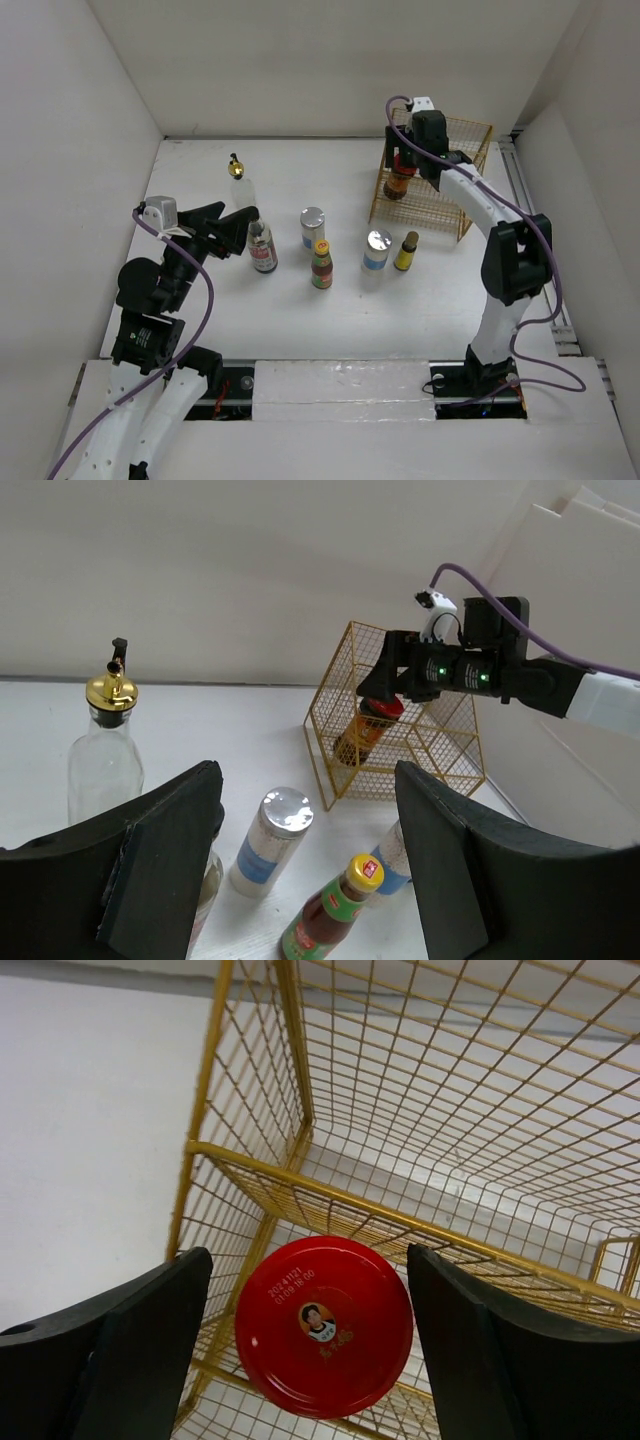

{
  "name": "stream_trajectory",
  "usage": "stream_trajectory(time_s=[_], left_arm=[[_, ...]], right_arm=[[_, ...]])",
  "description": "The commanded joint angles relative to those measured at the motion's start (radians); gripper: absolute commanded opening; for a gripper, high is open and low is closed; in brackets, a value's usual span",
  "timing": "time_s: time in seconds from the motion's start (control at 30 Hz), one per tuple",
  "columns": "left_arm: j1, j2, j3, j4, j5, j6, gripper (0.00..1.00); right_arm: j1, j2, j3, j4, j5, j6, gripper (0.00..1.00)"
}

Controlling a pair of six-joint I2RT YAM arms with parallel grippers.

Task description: Organize the condiment bottles

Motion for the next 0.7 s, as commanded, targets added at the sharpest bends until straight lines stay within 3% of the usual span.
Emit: stream_trajectory(time_s=[0.0, 0.2, 0.27, 0.33, 0.4, 0.47, 0.5, 0.57, 0.67], left_arm=[[0.002, 0.006, -0.007, 0.056, 0.019, -0.007, 0.65], [0.002, 0.006, -0.007, 0.056, 0.01, -0.007, 0.65], [0.002, 0.006, -0.007, 0.056, 0.009, -0.007, 0.65], [0.002, 0.006, -0.007, 0.056, 0.009, -0.007, 0.65], [0.002, 0.006, -0.007, 0.047, -0.012, -0.007, 0.65], [0.002, 0.015, 0.002, 0.047, -0.012, -0.007, 0.65], [0.002, 0.015, 0.002, 0.047, -0.021, -0.007, 0.65], [0.002, 0.015, 0.002, 0.047, -0.021, -0.017, 0.65], [0.002, 0.025, 0.002, 0.035, -0.062, -0.027, 0.65]], right_arm=[[0.016, -0.113, -0.017, 0.116, 0.032, 0.006, 0.86], [0.063, -0.268, -0.083, 0.125, 0.043, -0.022, 0.87], [0.094, -0.351, -0.129, 0.145, 0.011, -0.034, 0.82], [0.16, -0.42, -0.216, 0.158, 0.011, -0.043, 0.65], [0.235, -0.483, -0.322, 0.136, 0.011, -0.043, 0.34], [0.28, -0.518, -0.391, 0.109, 0.022, -0.034, 0.34], [0.296, -0.535, -0.42, 0.084, 0.034, -0.034, 0.37], [0.332, -0.579, -0.482, 0.028, 0.034, -0.023, 0.65], [0.372, -0.604, -0.52, -0.084, -0.015, -0.023, 0.95]])
